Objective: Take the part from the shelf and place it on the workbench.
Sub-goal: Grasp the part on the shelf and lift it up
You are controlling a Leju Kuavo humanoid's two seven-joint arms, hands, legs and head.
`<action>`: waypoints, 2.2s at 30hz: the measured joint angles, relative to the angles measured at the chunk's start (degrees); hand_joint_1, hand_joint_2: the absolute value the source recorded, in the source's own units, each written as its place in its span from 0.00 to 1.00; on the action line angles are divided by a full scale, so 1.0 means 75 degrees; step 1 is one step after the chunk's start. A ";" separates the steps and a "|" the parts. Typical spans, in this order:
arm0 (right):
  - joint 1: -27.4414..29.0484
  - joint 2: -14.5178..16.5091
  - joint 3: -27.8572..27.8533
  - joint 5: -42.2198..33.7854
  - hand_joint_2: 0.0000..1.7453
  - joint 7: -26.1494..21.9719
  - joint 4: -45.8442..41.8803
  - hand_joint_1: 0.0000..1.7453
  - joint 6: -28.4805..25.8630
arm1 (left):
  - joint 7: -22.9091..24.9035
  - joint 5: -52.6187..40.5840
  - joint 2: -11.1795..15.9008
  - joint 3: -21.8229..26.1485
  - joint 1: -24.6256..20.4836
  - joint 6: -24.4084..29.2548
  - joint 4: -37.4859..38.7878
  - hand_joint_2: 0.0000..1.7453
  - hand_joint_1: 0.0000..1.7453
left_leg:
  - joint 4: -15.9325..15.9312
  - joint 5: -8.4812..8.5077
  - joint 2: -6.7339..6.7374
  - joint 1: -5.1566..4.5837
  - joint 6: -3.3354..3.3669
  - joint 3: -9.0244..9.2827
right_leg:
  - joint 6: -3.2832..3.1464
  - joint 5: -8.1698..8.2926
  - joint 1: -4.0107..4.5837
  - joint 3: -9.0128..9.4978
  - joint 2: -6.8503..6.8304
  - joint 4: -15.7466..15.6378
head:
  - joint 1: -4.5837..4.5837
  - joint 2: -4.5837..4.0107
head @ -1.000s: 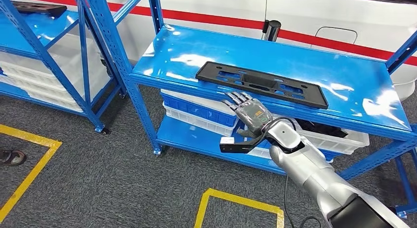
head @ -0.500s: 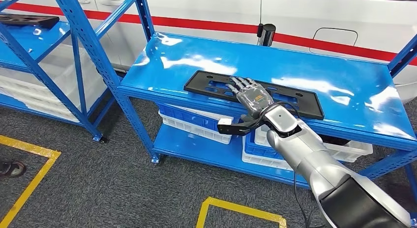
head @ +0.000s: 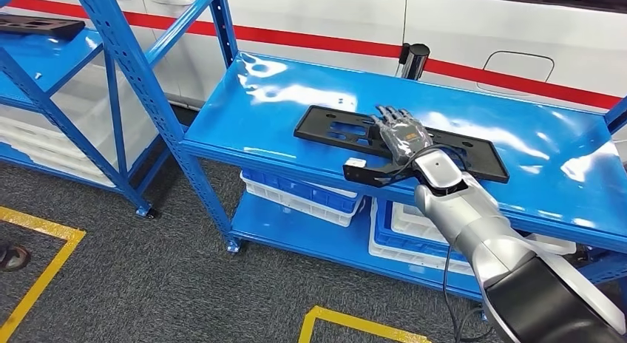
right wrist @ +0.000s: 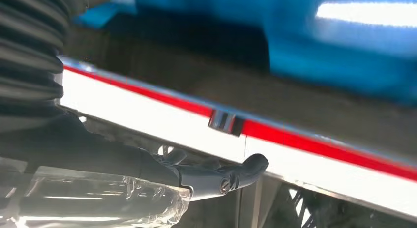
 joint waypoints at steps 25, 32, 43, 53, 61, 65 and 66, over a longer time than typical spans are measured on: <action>0.0309 -0.0179 -0.0544 -0.0180 1.00 -0.1148 0.0203 1.00 -0.0268 | -0.3126 0.0697 -0.0061 0.0757 -0.0026 0.0239 0.0000 0.75 0.00 | -0.0022 -0.0390 0.0018 0.0046 -0.0324 0.0371 | -0.0158 0.1204 -0.0013 0.0747 -0.0002 -0.2181 | -0.0035 0.0000; 0.0296 -0.0267 -0.0761 -0.0809 1.00 -0.2109 0.0027 1.00 -0.0281 | -0.2894 0.0649 -0.0056 0.0850 -0.0025 -0.0192 0.0000 0.50 0.00 | -0.0003 -0.0402 0.0020 0.0024 -0.0336 0.0370 | -0.0155 0.1204 -0.0028 0.0774 0.0001 -0.2185 | -0.0033 0.0000; 0.0420 -0.0893 -0.1014 -0.2297 1.00 -0.2607 -0.2913 1.00 0.0438 | -0.2907 0.0567 -0.0049 0.1022 -0.0019 -0.0405 0.0000 1.00 0.00 | 0.0003 -0.0413 0.0021 0.0013 -0.0333 0.0374 | -0.0153 0.1203 -0.0050 0.0771 0.0004 -0.2189 | -0.0036 0.0000; 0.0804 -0.1440 -0.1014 -0.2852 1.00 -0.2391 -0.4742 1.00 0.0597 | -0.2045 0.0236 -0.0046 0.1042 -0.0033 0.0018 0.0000 1.00 0.00 | 0.0002 -0.0419 0.0021 0.0013 -0.0330 0.0373 | -0.0152 0.1201 -0.0050 0.0770 0.0005 -0.2189 | -0.0035 0.0000; 0.1140 -0.1539 -0.0966 -0.2525 1.00 -0.2351 -0.5020 1.00 0.0335 | -0.1257 -0.0071 -0.0059 0.1016 -0.0064 0.0153 0.0000 1.00 0.00 | 0.0054 -0.0464 0.0022 0.0004 -0.0261 0.0343 | -0.0146 0.1204 -0.0082 0.0773 0.0006 -0.2201 | -0.0041 0.0000; 0.1298 -0.1432 -0.0926 -0.2406 1.00 -0.2400 -0.4898 1.00 0.0249 | -0.1243 -0.0092 -0.0066 0.1003 -0.0065 -0.0073 0.0000 1.00 0.00 | 0.0118 -0.0492 0.0022 0.0001 -0.0205 0.0309 | -0.0133 0.1208 -0.0083 0.0774 0.0006 -0.2203 | -0.0038 0.0000; 0.1319 -0.1405 -0.0922 -0.2385 1.00 -0.2400 -0.4883 1.00 0.0251 | -0.1249 -0.0083 -0.0066 0.1003 -0.0066 -0.0127 0.0000 1.00 0.00 | 0.0129 -0.0494 0.0022 -0.0003 -0.0184 0.0300 | -0.0120 0.1216 -0.0085 0.0777 0.0005 -0.2214 | -0.0039 0.0000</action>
